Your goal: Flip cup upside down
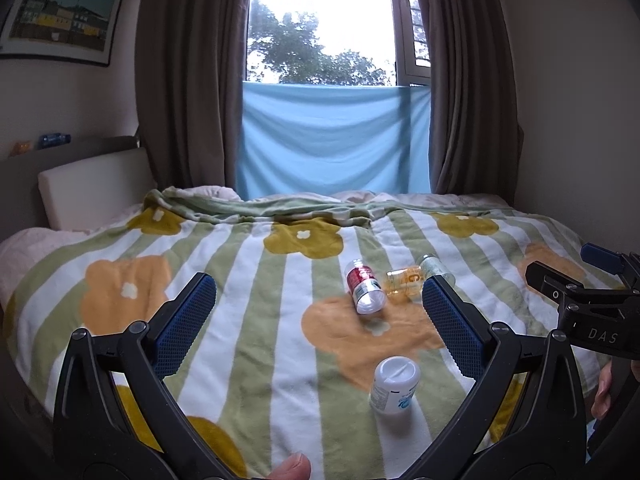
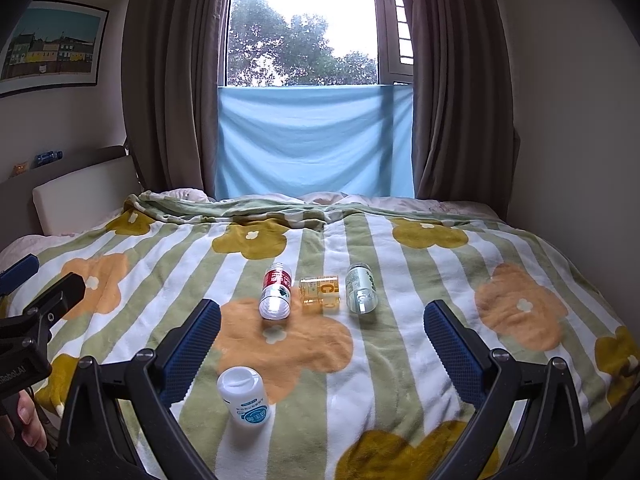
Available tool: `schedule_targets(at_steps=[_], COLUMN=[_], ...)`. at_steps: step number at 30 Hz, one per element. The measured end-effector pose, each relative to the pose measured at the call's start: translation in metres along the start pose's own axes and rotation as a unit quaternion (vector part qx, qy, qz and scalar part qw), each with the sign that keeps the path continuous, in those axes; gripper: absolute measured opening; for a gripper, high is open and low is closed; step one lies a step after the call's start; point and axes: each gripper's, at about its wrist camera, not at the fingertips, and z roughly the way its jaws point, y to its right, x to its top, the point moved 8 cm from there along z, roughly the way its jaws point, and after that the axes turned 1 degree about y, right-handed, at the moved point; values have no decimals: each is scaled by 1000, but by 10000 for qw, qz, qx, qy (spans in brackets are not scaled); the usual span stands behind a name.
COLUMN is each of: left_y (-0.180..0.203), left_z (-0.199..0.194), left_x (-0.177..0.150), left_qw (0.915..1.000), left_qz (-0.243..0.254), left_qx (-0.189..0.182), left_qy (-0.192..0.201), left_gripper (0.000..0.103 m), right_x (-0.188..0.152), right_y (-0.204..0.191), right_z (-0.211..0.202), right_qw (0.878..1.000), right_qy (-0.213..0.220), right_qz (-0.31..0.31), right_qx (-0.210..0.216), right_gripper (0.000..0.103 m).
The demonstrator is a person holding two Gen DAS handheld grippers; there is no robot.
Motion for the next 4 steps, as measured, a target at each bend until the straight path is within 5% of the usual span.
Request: schedule_targets(at_steps=[4], left_y=[-2], left_z=[1], left_x=[-1], left_qw=[9999], left_qz=[-109], left_qx=[-62], left_qy=[-26], left_gripper=[103], right_x=[0], right_y=[0], right_z=[0], right_qw=[10000], right_qy=[4], right_qz=[3], right_qx=[7], right_gripper=[102])
